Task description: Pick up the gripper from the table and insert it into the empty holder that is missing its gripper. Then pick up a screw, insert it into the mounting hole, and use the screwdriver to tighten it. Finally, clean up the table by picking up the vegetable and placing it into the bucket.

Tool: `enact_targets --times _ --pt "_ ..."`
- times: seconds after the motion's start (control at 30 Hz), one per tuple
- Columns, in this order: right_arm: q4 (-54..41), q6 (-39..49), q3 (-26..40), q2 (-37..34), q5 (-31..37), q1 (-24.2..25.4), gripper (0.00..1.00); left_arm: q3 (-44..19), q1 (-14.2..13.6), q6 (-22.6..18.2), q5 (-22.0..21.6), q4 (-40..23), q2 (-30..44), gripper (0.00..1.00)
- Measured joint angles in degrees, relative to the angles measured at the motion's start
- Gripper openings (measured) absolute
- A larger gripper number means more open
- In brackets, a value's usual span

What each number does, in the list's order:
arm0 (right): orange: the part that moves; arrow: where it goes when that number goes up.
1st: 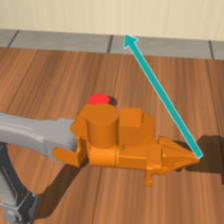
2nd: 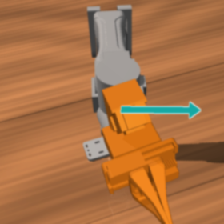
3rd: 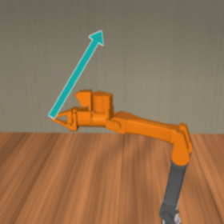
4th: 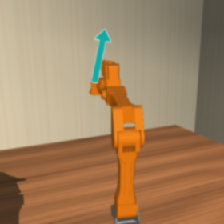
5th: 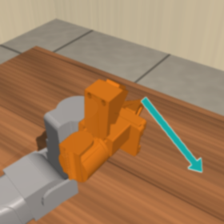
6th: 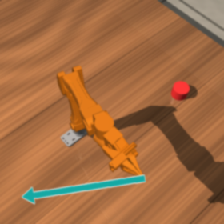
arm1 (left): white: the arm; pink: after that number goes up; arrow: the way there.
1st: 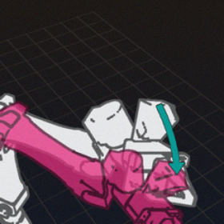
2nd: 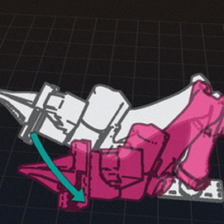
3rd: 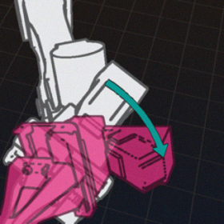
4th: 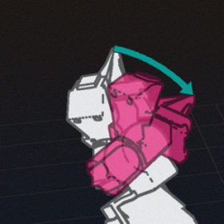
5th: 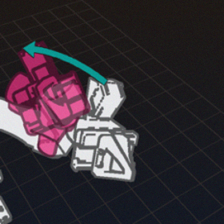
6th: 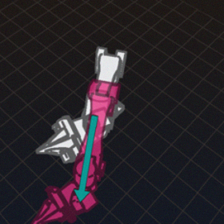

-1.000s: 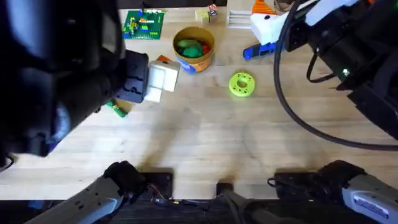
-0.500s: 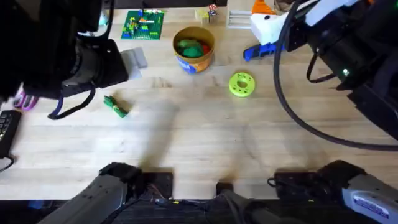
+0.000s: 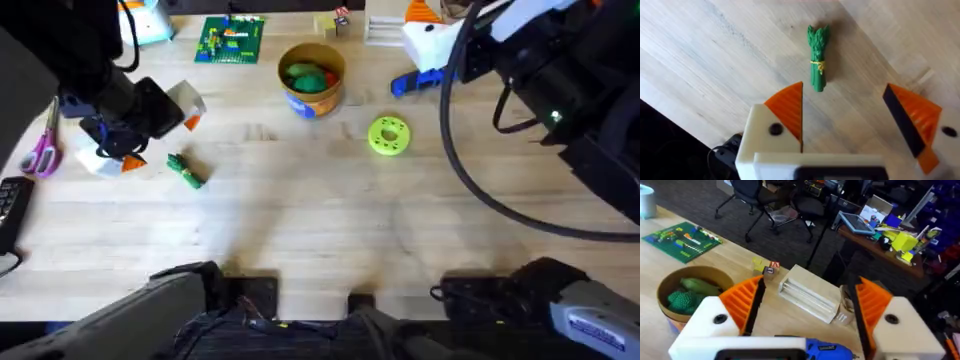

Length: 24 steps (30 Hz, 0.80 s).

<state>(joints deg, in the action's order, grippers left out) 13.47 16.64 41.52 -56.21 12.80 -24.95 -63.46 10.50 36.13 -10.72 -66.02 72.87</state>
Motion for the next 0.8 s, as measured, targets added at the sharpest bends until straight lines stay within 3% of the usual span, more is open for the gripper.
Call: enact_targets --times 0.17,0.33,0.8 --pt "0.0 0.0 0.0 0.0 0.0 0.0 0.989 6.96 3.59 1.58 3.67 4.75 3.34 0.99" --pt "0.0 0.0 0.0 0.0 0.0 0.0 0.989 10.96 5.43 3.06 4.97 9.15 5.59 0.992" --pt "0.0 0.0 0.0 0.0 0.0 0.0 0.988 11.64 8.62 3.31 4.5 14.47 11.1 0.993"
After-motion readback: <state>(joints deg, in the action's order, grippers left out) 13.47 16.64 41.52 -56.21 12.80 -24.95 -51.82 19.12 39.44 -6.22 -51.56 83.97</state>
